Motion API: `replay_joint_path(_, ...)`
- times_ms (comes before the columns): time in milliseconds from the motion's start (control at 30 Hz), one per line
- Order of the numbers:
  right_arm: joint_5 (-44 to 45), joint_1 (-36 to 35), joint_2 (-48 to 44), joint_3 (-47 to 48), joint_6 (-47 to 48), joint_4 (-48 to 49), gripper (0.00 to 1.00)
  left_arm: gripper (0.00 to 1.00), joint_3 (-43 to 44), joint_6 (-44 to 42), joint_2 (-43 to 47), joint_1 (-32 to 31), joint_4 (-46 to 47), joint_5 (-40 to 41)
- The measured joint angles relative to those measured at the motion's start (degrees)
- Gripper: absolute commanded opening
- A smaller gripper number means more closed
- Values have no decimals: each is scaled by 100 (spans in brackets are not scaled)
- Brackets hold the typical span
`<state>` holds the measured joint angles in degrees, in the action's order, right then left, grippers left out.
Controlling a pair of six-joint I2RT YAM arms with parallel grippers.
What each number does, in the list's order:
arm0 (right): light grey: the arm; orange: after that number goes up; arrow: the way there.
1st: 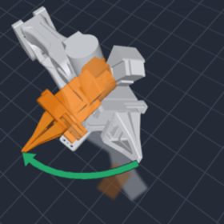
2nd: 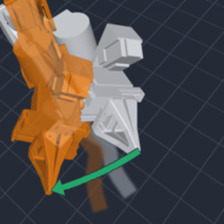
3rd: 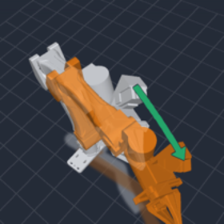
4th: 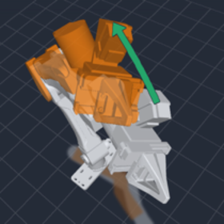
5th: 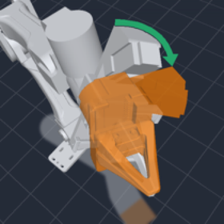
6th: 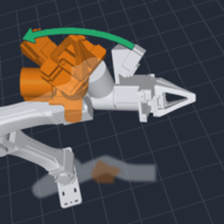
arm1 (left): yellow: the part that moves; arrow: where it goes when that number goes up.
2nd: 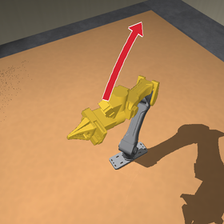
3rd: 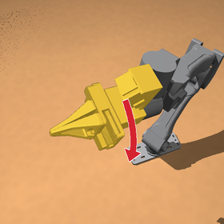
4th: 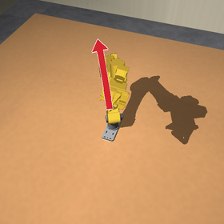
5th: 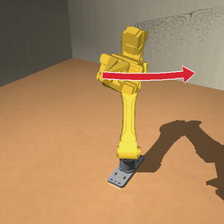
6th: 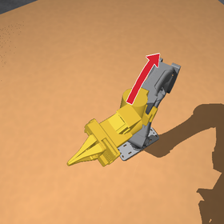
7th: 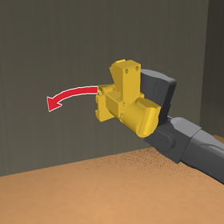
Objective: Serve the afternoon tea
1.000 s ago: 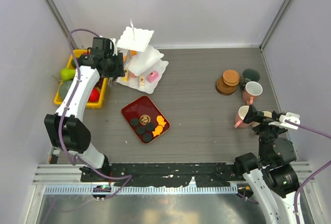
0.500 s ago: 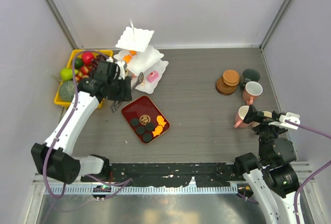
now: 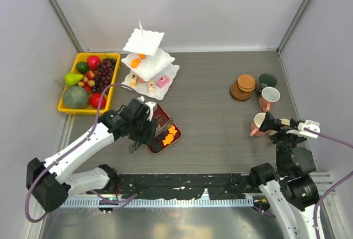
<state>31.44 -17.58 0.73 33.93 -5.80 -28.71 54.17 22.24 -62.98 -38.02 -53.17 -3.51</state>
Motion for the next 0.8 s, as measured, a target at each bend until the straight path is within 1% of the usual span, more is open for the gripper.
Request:
replay_joint_path(67,0,0,0,0,0,0,95,56,-195,160,17,-151,44,-44)
replay_joint_path(267,0,0,4,0,2,0,95,54,-562,485,17,-177,317,-168)
replay_joint_path(500,2,0,4,0,7,0,95,49,-590,608,-109,-177,579,-363)
replay_joint_path(800,2,0,4,0,9,0,95,49,-667,647,-328,-179,719,-476)
